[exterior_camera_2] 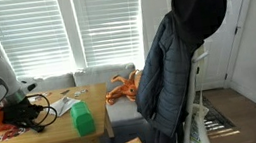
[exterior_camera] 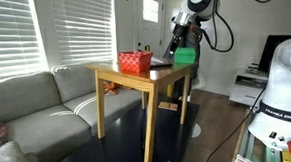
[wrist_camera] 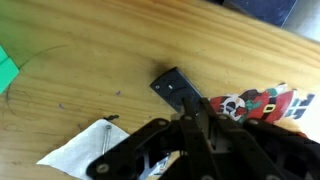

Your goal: Press the button on the remote

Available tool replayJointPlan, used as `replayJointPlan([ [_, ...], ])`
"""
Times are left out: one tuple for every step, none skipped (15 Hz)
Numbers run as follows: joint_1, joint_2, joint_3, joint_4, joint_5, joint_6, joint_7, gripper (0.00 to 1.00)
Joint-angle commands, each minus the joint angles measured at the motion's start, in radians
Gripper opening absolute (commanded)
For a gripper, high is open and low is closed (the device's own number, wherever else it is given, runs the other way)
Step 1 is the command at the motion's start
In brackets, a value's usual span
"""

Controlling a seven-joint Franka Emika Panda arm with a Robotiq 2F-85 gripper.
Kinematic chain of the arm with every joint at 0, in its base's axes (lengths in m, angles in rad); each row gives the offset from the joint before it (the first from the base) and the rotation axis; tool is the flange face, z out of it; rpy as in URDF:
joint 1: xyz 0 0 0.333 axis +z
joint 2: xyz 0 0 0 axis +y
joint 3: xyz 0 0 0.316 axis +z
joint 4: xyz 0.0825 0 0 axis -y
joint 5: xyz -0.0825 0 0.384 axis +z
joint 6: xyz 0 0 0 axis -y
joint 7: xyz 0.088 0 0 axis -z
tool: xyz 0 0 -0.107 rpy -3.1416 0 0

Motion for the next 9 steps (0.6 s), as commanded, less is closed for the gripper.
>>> replayJointPlan([
  [-0.042,-0.103,0.033,0.049,-0.027,-0.207,0.100,0.47],
  [-0.042,-0.124,0.029,0.067,-0.011,-0.265,0.103,0.53],
  [-0.042,-0.142,0.023,0.087,0.002,-0.323,0.107,0.61],
  [-0.046,-0.156,0.021,0.106,0.005,-0.371,0.117,0.67],
  [-0.055,-0.169,0.025,0.125,-0.003,-0.415,0.138,0.73],
  [-0.069,-0.181,0.033,0.143,-0.023,-0.456,0.164,0.81],
  [-0.074,-0.190,0.030,0.158,-0.022,-0.490,0.169,0.88],
  [-0.081,-0.196,0.026,0.174,-0.024,-0.518,0.173,0.94],
  [-0.085,-0.199,0.019,0.189,-0.022,-0.545,0.166,0.99],
])
